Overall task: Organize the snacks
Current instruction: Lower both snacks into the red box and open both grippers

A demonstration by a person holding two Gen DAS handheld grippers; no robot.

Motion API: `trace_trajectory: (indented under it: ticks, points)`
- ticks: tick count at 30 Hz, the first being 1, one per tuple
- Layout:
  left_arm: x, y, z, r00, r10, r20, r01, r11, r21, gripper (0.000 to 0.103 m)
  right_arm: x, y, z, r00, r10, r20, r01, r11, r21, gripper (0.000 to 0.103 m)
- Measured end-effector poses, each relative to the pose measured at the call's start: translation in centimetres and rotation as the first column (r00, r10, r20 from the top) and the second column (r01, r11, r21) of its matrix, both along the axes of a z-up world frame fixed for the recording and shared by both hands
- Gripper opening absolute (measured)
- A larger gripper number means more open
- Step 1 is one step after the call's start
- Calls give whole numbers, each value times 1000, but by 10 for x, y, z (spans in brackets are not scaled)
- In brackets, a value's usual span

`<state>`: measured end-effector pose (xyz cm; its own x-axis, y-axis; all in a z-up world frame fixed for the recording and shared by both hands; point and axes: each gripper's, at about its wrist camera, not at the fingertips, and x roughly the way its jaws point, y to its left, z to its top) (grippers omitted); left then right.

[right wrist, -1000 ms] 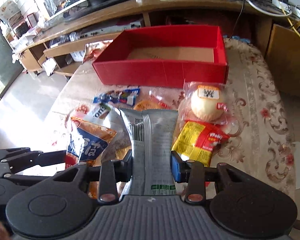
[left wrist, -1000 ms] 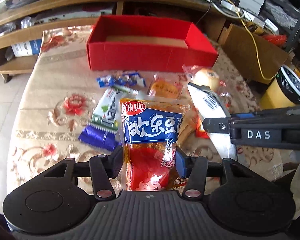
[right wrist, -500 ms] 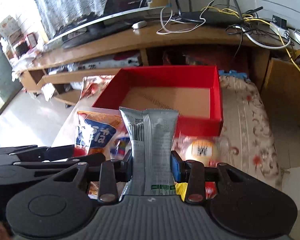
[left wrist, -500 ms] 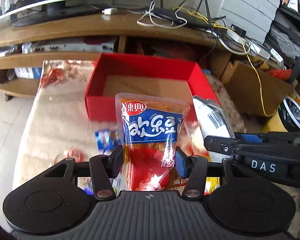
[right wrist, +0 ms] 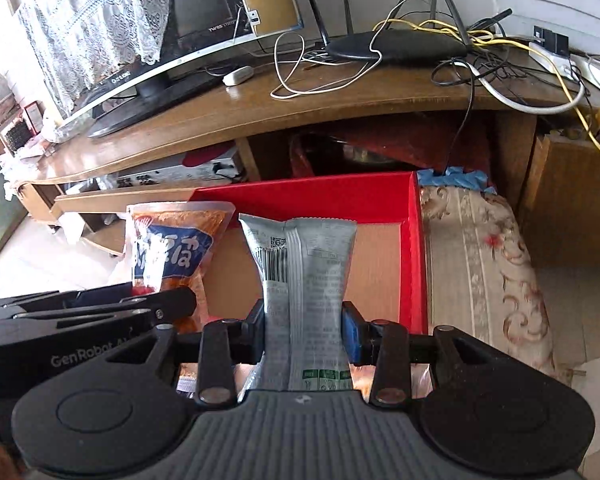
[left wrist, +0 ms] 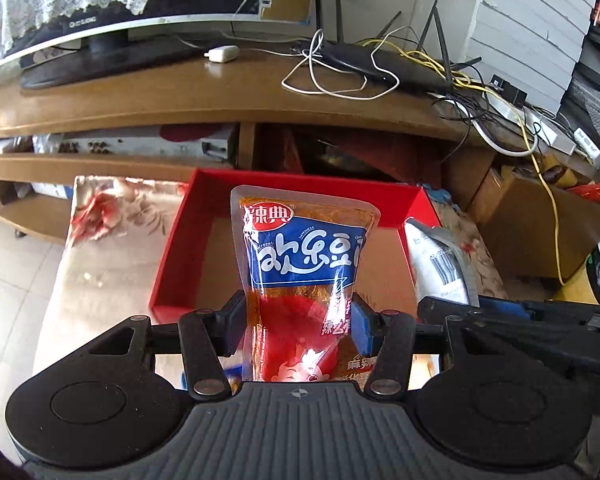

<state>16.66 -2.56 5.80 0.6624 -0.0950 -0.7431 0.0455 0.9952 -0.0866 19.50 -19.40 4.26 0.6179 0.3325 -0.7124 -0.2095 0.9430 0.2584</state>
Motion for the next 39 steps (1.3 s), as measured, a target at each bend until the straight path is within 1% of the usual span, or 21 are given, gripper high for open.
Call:
trace_trajectory:
  ticks: [4,12,16,24,28,33,36,39]
  points:
    - [18,-7,-2,1000,1,17,-1,999,40,59,19,0,-4,1000,-9,-2,9,1000,-14,40]
    - [49,-12,-12,1000,15,5,-15,998,54,59,50,0,-17,999,-26,-22,25,999,-26,40]
    - [59,-13,-20,1000,21,1,-21,997,72,59,62,4,-24,999,-31,-25,30,998,-50,40]
    - [73,-10,-39,999,43,-28,-40,995,94,59,79,14,-45,999,-21,-47,17,996,-87,40]
    - [78,-7,-49,998,53,-47,-48,994,101,60,83,18,-55,998,-14,-64,8,995,-99,40]
    - [79,-7,-54,997,57,-54,-50,992,113,61,88,22,-62,997,-14,-73,5,993,-121,40]
    - [79,-7,-57,996,61,-63,-54,992,115,64,90,23,-66,996,-14,-87,2,991,-133,41]
    - [79,-7,-59,996,60,-66,-51,990,130,65,89,26,-65,997,-11,-76,-1,987,-158,42]
